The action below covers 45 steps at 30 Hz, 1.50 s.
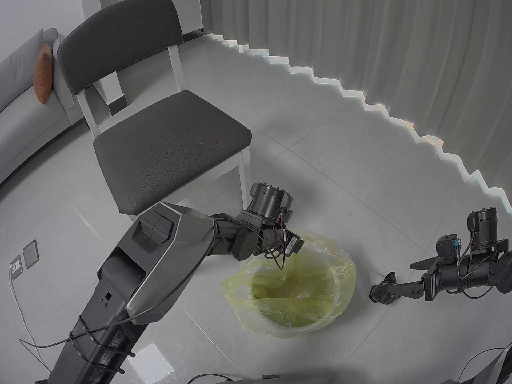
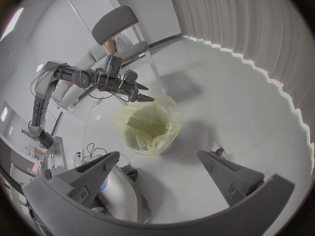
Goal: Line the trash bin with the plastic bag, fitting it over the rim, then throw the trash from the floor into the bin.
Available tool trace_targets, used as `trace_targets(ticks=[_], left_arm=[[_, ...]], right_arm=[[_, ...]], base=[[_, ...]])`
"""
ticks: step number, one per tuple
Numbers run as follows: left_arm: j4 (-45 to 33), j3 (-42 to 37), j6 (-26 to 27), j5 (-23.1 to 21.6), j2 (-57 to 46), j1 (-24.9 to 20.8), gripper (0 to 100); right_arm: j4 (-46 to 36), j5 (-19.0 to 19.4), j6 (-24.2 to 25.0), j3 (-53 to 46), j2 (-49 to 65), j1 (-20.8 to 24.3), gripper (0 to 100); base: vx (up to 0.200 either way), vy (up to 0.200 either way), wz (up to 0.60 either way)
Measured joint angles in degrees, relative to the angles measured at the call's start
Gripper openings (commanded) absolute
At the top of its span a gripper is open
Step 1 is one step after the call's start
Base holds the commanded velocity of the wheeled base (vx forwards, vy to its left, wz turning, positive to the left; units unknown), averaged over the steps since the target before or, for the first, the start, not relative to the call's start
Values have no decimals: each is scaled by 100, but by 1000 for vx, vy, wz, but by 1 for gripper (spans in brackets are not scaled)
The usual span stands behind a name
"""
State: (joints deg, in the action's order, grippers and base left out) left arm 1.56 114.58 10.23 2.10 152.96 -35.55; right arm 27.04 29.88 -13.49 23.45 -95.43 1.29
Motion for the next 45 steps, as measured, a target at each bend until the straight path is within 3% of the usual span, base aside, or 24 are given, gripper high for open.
trace_targets(ticks=[12,18,24,33,38,45], left_arm=[[418,-9,-119,187,-329,273,100],[976,-700,-163,176,-761,369,100],[1787,-2236,-172,74,-1296,391,100],[3300,-4752,-216,-32,-1974,444,100],[4328,-6223,-257,-79,-2255,516,100],[5085,-7497,-293,-139,-2465,653,100]], right_arm=[[-5,-10,56,30,20,38,100],[-61,-35,112,219,-24,105,100],[-332,-137,212,639,-217,236,100],[-802,-728,327,1729,-958,662,100],[-1259,-1048,382,2814,-1635,929,100],[-1776,-1359,414,3933,-2525,1174,100]], base=[[0,0,0],[0,0,0],[0,0,0],[0,0,0],[0,0,0],[0,0,0]])
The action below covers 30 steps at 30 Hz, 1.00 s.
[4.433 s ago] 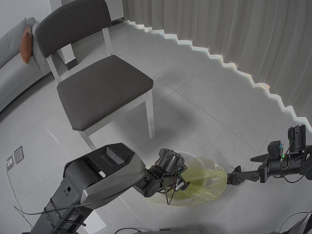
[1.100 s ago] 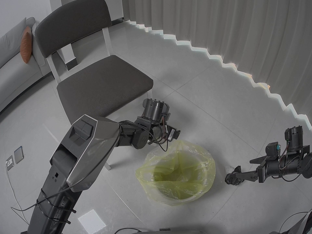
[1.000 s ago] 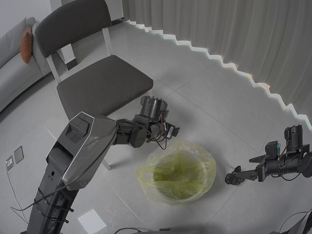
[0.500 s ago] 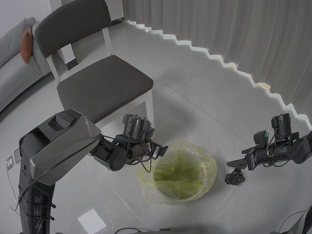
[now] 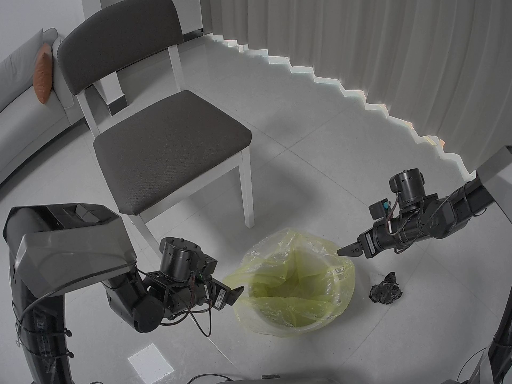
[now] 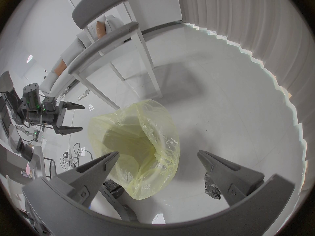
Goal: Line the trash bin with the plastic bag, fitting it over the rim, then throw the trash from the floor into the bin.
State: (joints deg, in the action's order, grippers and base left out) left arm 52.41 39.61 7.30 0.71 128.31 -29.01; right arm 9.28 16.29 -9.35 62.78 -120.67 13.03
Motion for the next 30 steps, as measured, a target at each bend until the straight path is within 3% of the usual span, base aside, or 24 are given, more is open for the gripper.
trace_targets(ticks=[9,17,30], left_arm=[[435,510,84,88,695,305,100],[362,1124,747,372,1342,689,100],[41,1690,719,369,1615,573,100]], right_arm=[[-187,-112,13,549,-645,61,100],[-547,-127,-20,1101,-1117,-140,100],[-580,-167,-66,1532,-1751,-358,100]], base=[[0,0,0],[0,0,0],[0,0,0]])
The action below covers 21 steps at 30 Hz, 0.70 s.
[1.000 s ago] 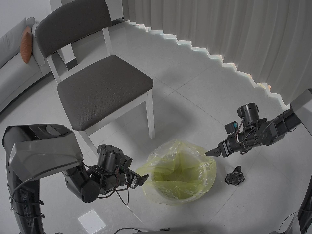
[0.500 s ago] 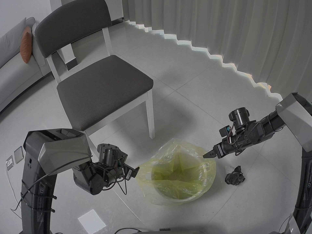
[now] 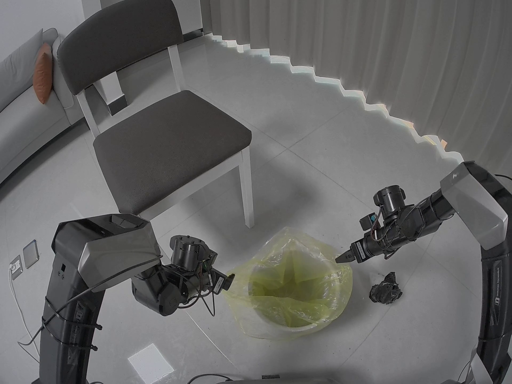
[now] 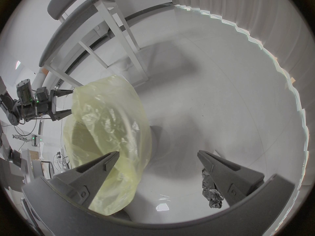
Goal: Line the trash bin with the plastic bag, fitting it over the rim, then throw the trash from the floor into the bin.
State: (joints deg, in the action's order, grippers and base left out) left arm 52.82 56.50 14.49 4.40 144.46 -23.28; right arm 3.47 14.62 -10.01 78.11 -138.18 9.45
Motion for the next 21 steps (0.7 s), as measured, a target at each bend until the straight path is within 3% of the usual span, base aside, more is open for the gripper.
trace_targets(ticks=[6,13,21], left_arm=[[-33,306,-33,0,74,-52,100],[-118,546,-57,2,144,-37,100],[-521,1047,-62,6,323,105,100]], right_arm=[[-217,-85,-79,315,-383,-140,100],[-706,-499,-213,1015,-831,-217,100],[-1488,-569,-288,1765,-1237,-179,100]], base=[[0,0,0],[0,0,0],[0,0,0]])
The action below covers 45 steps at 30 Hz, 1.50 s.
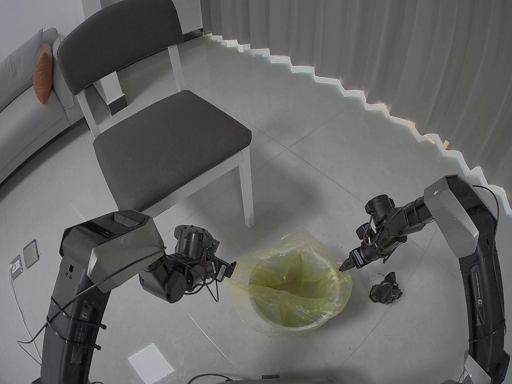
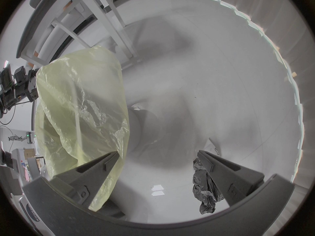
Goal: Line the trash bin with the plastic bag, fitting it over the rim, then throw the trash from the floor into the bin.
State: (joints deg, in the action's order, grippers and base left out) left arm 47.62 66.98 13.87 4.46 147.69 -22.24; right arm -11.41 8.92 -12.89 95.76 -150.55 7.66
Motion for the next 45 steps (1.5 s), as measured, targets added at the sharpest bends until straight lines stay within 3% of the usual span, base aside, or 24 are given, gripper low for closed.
trace_targets(ticks=[9,17,27,37,45], left_arm=[[-1237,466,5,0,72,46,100],[-1343,336,60,-69,2,2,100],[-1196,-386,57,-206,-308,60,100],[-11,-1364,-16,-373,-926,232,100],[101,-1417,-60,-397,-1276,-157,100]], right_arm=[[-967,-9,-429,567,-223,24,100],[-1147,-6,-756,536,-247,-38,100],[-1382,5,-1270,187,52,-361,100],[-1289,106,-1319,-571,951,-625,100],[-952,297,-1325,-1263,1577,-755,100]], base=[[0,0,0],[0,0,0],[0,0,0],[0,0,0],[0,0,0]])
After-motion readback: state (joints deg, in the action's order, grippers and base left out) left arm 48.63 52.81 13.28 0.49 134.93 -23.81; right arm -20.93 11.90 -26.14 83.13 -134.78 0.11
